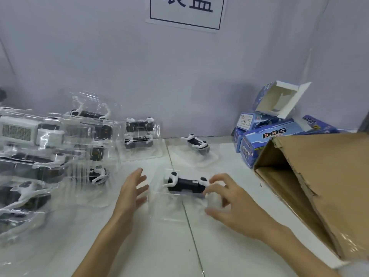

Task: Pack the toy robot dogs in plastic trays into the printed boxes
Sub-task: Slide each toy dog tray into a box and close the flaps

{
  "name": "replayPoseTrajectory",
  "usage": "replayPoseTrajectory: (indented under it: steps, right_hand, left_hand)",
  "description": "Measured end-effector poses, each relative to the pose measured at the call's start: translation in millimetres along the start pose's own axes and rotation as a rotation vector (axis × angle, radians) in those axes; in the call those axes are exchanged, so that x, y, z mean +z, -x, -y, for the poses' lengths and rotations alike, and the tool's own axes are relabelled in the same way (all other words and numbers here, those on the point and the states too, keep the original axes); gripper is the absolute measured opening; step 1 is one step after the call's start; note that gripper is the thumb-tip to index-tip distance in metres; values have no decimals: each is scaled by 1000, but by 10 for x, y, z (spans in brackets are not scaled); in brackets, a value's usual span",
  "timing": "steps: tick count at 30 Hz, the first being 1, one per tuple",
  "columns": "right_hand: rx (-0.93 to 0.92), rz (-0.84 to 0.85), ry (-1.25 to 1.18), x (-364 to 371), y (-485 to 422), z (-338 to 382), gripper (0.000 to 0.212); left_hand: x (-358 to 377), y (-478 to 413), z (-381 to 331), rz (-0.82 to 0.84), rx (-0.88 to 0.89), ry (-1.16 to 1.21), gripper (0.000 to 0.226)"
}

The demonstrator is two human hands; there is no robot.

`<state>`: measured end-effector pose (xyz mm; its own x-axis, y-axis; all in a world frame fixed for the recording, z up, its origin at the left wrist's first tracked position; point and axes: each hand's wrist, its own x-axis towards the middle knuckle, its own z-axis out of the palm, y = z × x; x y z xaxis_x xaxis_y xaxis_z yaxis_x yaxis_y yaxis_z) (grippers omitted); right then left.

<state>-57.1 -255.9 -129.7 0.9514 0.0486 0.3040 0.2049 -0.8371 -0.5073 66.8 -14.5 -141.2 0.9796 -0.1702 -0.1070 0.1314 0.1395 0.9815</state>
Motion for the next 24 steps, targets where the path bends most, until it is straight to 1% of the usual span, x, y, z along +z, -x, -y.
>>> replayPoseTrajectory:
  steps: [1,2,3,4,5,7,8,9,10,11,13,14,15,16,19,21,22,24]
  right_hand:
    - [25,132,25,-26,43,-5,35]
    - [39,224,44,-97,46,-3,41]
    - [35,257,56,-200,10,3,46]
    - [13,222,71,-328,-56,15,48]
    - [-17,107,108,-485,-155,23,48]
    - [-60,-287,254,-853,-446,-51,44]
    - [-46,-466,347,-1057,-614,-124,45]
    - [10,-578,455,-1265,-781,-216,49]
    - [98,-603,588,-1457,-929,-327,54]
    - [191,-552,750,-1604,-1051,-452,58]
    - [340,-363,1116,-1733,-1243,-719,63]
    - [404,-275,1260,-1729,-1308,-834,65]
    - [452,-234,1344,-1711,-1365,-931,65]
    - [479,-240,1369,-1685,-1411,-1000,60]
    - [540,-270,1424,-1627,-1477,-1102,29]
    - [545,-300,1430,-1623,-1494,-1097,18]
    - [513,-356,1363,-1644,-1508,-1079,13]
    - [366,-592,1104,-1702,-1534,-971,6]
  left_hand:
    - [15,16,30,60,7,-46,39]
    - [31,34,66,114,29,-113,42]
    - [49,53,99,152,62,-186,47]
    - [63,68,123,167,99,-249,53]
    - [74,81,134,168,131,-293,57]
    - [92,100,122,164,159,-328,58]
    - [96,103,115,165,162,-332,58]
    - [101,102,110,167,164,-334,57]
    - [104,103,111,168,165,-335,56]
    - [108,105,112,167,165,-333,55]
    - [116,117,105,160,169,-324,50]
    - [120,123,101,159,171,-322,48]
    - [127,129,96,160,172,-321,48]
    - [135,135,92,164,170,-319,49]
    - [171,176,103,173,168,-311,52]
    - [191,200,105,188,164,-312,47]
    - [194,213,102,201,169,-317,48]
    - [199,221,89,214,186,-343,49]
